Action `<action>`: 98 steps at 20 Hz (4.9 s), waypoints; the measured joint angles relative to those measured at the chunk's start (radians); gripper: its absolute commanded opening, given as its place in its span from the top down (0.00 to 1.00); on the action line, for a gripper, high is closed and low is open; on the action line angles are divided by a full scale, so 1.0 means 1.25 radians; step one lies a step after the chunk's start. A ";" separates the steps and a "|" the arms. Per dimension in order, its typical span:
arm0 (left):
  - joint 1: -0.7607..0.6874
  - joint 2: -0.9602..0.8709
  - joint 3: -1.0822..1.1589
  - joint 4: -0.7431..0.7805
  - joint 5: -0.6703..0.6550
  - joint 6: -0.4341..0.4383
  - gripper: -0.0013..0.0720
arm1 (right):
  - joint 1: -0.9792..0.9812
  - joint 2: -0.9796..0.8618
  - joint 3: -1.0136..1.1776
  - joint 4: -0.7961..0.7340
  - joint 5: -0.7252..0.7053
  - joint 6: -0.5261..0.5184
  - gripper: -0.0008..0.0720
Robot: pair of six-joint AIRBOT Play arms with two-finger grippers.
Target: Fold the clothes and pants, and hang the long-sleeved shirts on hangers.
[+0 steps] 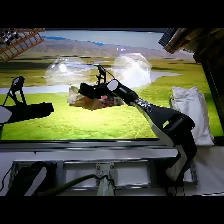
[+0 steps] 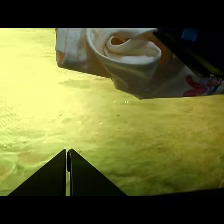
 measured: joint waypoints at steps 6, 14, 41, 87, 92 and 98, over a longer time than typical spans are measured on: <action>0.000 0.002 -0.006 -0.001 0.001 -0.007 0.97 | -0.104 0.043 0.091 -0.087 0.100 -0.027 0.51; -0.002 0.002 -0.007 -0.001 0.001 -0.008 0.97 | -0.347 0.133 0.029 -0.475 0.394 0.085 0.24; -0.002 0.002 -0.007 -0.002 0.004 -0.008 0.97 | -0.379 0.136 0.009 0.103 0.389 -0.074 0.96; -0.002 0.004 -0.104 -0.094 0.063 -0.004 0.97 | -0.808 0.688 -0.213 -0.736 0.152 0.849 0.96; -0.002 0.004 -0.104 -0.095 0.064 -0.002 0.97 | -0.902 0.853 -0.427 -0.802 0.174 0.877 0.96; -0.002 0.004 -0.104 -0.095 0.059 0.004 0.97 | -1.032 1.011 -0.615 -0.834 0.188 0.844 0.96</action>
